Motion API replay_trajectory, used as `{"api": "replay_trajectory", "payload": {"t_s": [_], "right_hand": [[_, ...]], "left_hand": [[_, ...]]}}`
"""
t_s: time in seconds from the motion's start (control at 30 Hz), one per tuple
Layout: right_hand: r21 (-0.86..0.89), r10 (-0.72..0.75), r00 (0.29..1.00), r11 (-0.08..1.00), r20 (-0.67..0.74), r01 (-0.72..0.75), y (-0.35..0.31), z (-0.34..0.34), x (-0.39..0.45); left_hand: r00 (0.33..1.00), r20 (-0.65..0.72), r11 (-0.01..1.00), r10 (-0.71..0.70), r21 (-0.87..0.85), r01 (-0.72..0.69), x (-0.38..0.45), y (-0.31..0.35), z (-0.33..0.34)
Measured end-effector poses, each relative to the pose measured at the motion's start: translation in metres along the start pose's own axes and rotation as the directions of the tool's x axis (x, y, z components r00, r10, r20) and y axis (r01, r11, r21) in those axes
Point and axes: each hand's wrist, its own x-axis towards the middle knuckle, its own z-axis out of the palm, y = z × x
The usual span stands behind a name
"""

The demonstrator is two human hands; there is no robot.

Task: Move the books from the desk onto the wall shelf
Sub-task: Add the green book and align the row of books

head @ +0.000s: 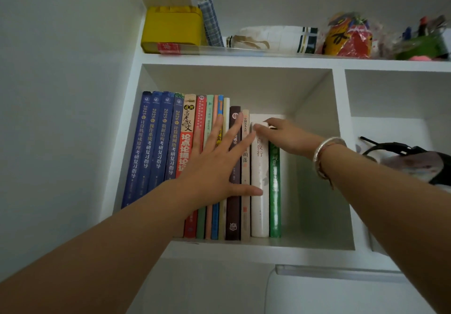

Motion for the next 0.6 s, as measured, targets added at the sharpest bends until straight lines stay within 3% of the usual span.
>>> {"api": "replay_trajectory", "payload": {"t_s": [0.13,0.2,0.37,0.5,0.6], "right_hand": [[0.148,0.114,0.993,0.982,0.043,-0.119,-0.007,0.013,0.006],[0.157,0.152,0.987,0.975,0.051,-0.158,-0.011,0.009,0.008],[0.111,0.273,0.934,0.946,0.229,-0.304,-0.014,0.002,0.004],[0.086,0.205,0.972,0.973,0.116,-0.216,-0.015,0.007,0.001],[0.084,0.172,0.979,0.98,0.107,-0.181,-0.02,0.003,-0.003]], "left_hand": [[1.0,0.025,0.998,0.016,0.066,-0.018,0.003,-0.005,0.007],[1.0,0.027,0.998,0.015,0.06,-0.016,0.002,-0.006,0.007],[1.0,0.016,0.998,0.017,0.066,-0.019,0.001,-0.006,0.009],[1.0,0.006,0.997,0.016,0.073,-0.017,0.001,-0.006,0.01],[1.0,0.015,0.997,0.017,0.076,-0.018,0.002,-0.006,0.01]]}}
